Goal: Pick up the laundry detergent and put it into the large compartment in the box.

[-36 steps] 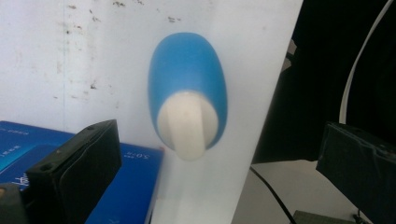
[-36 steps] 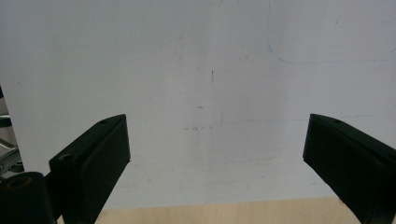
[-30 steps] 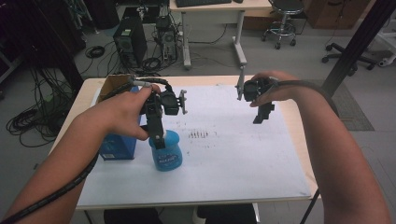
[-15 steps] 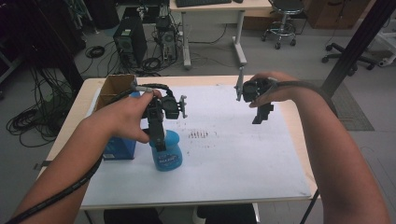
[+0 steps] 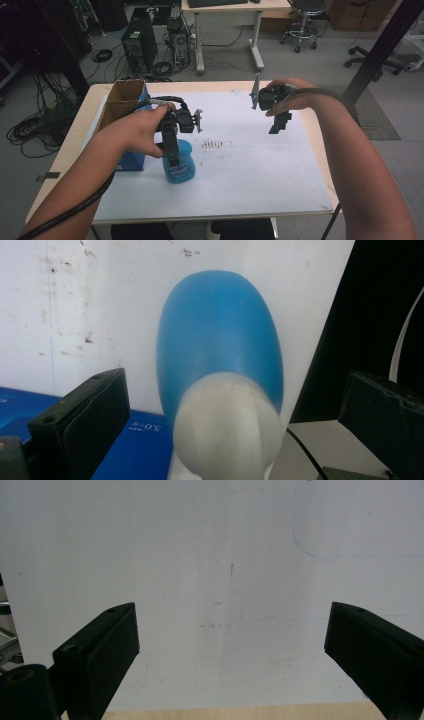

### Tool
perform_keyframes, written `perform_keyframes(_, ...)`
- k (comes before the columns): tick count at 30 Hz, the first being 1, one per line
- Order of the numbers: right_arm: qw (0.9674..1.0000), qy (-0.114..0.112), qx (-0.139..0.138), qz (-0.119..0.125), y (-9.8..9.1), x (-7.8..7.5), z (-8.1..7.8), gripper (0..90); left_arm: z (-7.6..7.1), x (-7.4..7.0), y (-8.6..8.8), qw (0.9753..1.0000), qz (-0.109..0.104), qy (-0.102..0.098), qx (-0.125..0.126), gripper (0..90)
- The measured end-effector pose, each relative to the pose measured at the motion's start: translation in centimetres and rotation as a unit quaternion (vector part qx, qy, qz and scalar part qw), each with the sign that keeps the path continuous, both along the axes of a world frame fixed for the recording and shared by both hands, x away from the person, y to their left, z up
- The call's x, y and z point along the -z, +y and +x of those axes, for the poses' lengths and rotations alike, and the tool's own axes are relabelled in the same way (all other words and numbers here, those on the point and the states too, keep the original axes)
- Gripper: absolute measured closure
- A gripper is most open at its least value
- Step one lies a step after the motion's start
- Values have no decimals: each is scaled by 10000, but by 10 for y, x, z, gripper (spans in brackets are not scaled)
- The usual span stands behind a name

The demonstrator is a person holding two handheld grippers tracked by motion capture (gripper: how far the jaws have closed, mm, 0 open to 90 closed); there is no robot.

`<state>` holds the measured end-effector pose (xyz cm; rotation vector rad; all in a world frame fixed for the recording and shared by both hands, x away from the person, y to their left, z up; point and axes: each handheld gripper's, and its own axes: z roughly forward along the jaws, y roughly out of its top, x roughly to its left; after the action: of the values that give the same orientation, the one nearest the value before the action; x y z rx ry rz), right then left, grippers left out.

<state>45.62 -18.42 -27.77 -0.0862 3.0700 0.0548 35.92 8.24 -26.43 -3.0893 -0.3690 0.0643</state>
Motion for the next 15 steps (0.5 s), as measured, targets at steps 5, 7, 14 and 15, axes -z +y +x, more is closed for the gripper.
perform_keyframes(5, 10000, 13, 6, 5, -1, 2, 0, 74, 1, 5, 1, 10000, -9, -11, -20, 2)
perform_keyframes(7, 10000, 24, 14, 2, -1, 3, 0, 74, 1, 7, 1, 10000, 14, 13, -39, 2)
perform_keyframes(14, 10000, 26, 15, -12, -1, 3, 1, 74, 2, 13, 0, 10000, -10, -3, -3, 2)
perform_keyframes(15, 10000, 26, 15, -12, -1, 3, 1, 74, 2, 13, 0, 10000, -9, -18, -3, 2)
